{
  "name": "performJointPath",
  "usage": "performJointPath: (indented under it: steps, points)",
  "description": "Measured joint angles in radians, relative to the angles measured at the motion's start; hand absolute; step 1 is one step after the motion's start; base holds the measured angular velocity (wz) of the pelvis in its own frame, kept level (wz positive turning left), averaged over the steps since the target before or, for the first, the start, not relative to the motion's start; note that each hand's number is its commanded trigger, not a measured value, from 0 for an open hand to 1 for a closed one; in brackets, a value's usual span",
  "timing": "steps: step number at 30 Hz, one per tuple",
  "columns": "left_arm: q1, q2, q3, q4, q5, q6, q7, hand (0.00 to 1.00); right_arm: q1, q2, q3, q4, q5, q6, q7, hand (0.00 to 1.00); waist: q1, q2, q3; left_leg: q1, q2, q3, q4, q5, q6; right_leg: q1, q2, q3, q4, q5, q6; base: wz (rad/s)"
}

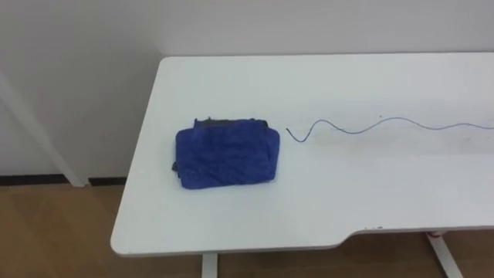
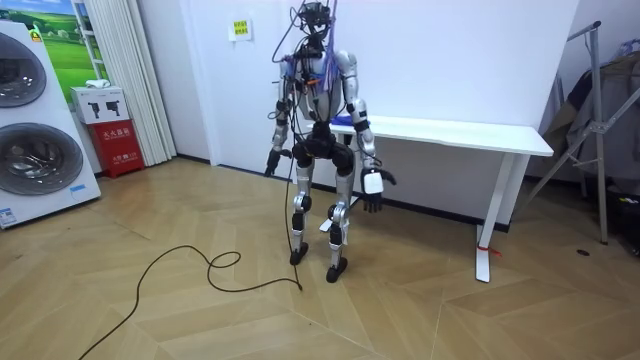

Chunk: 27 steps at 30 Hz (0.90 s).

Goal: Wipe table

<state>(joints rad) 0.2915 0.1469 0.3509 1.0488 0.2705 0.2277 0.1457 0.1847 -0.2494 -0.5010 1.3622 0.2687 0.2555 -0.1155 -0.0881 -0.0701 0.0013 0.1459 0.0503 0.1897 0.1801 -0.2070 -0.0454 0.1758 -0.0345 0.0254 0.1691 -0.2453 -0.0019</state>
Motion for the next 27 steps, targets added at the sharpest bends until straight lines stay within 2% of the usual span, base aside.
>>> performJointPath:
  steps: [1, 3, 5, 6, 9, 12, 15, 16, 18, 19, 21, 22, 23, 25, 27]
  points:
    - [0.003, 0.007, 0.001, -0.002, -0.004, 0.003, 0.0, 0.0, -0.001, -0.015, -0.019, 0.0, 0.006, 0.0, -0.014, 0.0, -0.003, -0.01, -0.0029, 0.0, 0.0, 0.0, 0.0, 0.0, 0.0, 0.0, 0.0, 0.001, 0.0, 0.0, 0.0, -0.03]
    - [0.0, 0.033, 0.032, -0.009, -0.003, 0.004, 0.002, 0.0, -0.015, -0.085, -0.068, -0.012, 0.008, 0.0, -0.067, 0.0, -0.008, -0.028, 0.0006, -0.003, 0.0, 0.001, 0.003, 0.0, 0.0, -0.003, 0.0, 0.002, 0.002, 0.0, 0.0, -0.02]
    - [-0.011, 0.049, 0.052, -0.01, -0.002, -0.001, 0.01, 0.0, -0.034, -0.129, -0.085, -0.056, -0.005, -0.008, -0.124, 0.0, -0.008, -0.045, 0.0009, -0.005, 0.0, 0.003, 0.002, 0.0, 0.001, -0.008, 0.001, 0.006, 0.003, 0.0, 0.0, -0.03]
    - [-0.015, 0.049, 0.063, -0.02, -0.002, -0.006, 0.019, 0.0, -0.055, -0.152, -0.101, -0.1, -0.008, -0.015, -0.16, 0.0, -0.008, -0.052, -0.0005, -0.01, 0.001, 0.006, 0.003, -0.002, 0.003, -0.016, 0.0, 0.008, 0.006, 0.001, 0.001, -0.07]
    - [-0.024, 0.051, 0.055, -0.03, -0.002, -0.02, 0.025, 0.0, -0.115, -0.19, -0.104, -0.267, -0.039, -0.021, -0.25, 0.0, -0.001, -0.061, 0.002, -0.023, 0.001, 0.019, 0.002, -0.004, 0.006, -0.037, 0.001, 0.016, 0.009, 0.006, 0.005, -0.12]
    - [-0.036, 0.051, 0.018, -0.04, -0.003, -0.033, 0.039, 0.0, -0.168, -0.19, -0.093, -0.476, -0.093, -0.039, -0.326, 0.0, 0.009, -0.062, 0.0021, -0.038, 0.001, 0.027, 0.004, -0.004, 0.007, -0.059, 0.002, 0.021, 0.019, 0.006, 0.006, -0.08]
    - [-0.035, 0.052, -0.02, -0.048, -0.003, -0.059, 0.04, 0.0, -0.186, -0.189, -0.058, -0.69, -0.222, -0.063, -0.386, 0.0, 0.02, -0.054, -0.0039, -0.043, 0.001, 0.027, 0.003, -0.004, 0.007, -0.064, 0.002, 0.016, 0.023, 0.006, 0.006, 0.0]
    - [-0.034, 0.052, -0.021, -0.048, -0.001, -0.063, 0.04, 0.0, -0.186, -0.189, -0.054, -0.73, -0.257, -0.067, -0.392, 0.0, 0.024, -0.051, -0.0036, -0.043, 0.001, 0.027, 0.003, -0.004, 0.007, -0.064, 0.002, 0.016, 0.025, 0.007, 0.006, -0.04]
    - [-0.023, 0.052, -0.032, -0.05, 0.003, -0.074, 0.039, 0.0, -0.185, -0.185, -0.022, -0.897, -0.376, -0.086, -0.417, 0.0, 0.039, -0.042, 0.0023, -0.036, 0.002, 0.026, 0.003, -0.004, 0.007, -0.064, 0.002, 0.0, 0.034, 0.006, 0.006, -0.09]
    - [-0.025, 0.052, -0.04, -0.051, 0.003, -0.076, 0.039, 0.0, -0.186, -0.183, -0.008, -0.934, -0.41, -0.09, -0.419, 0.0, 0.042, -0.04, 0.0017, -0.036, 0.002, 0.026, 0.003, -0.004, 0.007, -0.064, 0.002, -0.008, 0.034, 0.007, 0.006, -0.12]
    - [-0.018, 0.049, -0.064, -0.049, 0.005, -0.078, 0.039, 0.0, -0.185, -0.174, 0.08, -1.122, -0.553, -0.087, -0.416, 0.0, 0.068, -0.036, 0.0015, -0.032, 0.003, 0.027, -0.001, -0.004, 0.007, -0.072, 0.002, -0.009, 0.037, 0.007, 0.006, -0.25]
    - [-0.02, 0.048, -0.072, -0.049, 0.004, -0.078, 0.039, 0.0, -0.187, -0.174, 0.11, -1.173, -0.578, -0.088, -0.416, 0.0, 0.072, -0.029, 0.0001, -0.031, 0.003, 0.026, 0.0, -0.004, 0.006, -0.074, 0.003, -0.012, 0.036, 0.007, 0.006, -0.27]
    - [-0.019, 0.049, -0.088, -0.049, 0.004, -0.078, 0.039, 0.0, -0.204, -0.174, 0.169, -1.243, -0.64, -0.097, -0.41, 0.0, 0.073, -0.029, 0.0018, -0.031, 0.004, 0.02, 0.0, -0.004, 0.006, -0.073, 0.003, -0.025, 0.036, 0.007, 0.005, 0.04]
    - [-0.039, 0.048, -0.106, -0.05, 0.007, -0.083, 0.036, 0.0, -0.224, -0.174, 0.217, -1.305, -0.719, -0.106, -0.39, 0.0, 0.084, -0.033, 0.0038, -0.032, 0.005, 0.012, -0.005, -0.004, 0.006, -0.07, 0.003, -0.043, 0.036, 0.007, 0.005, 0.17]
    - [-0.049, 0.047, -0.132, -0.052, 0.006, -0.091, 0.027, 0.0, -0.258, -0.173, 0.284, -1.381, -0.822, -0.105, -0.358, 0.0, 0.113, -0.033, 0.0044, -0.032, 0.005, 0.008, -0.007, -0.004, 0.006, -0.07, 0.002, -0.056, 0.036, 0.007, 0.005, 0.03]
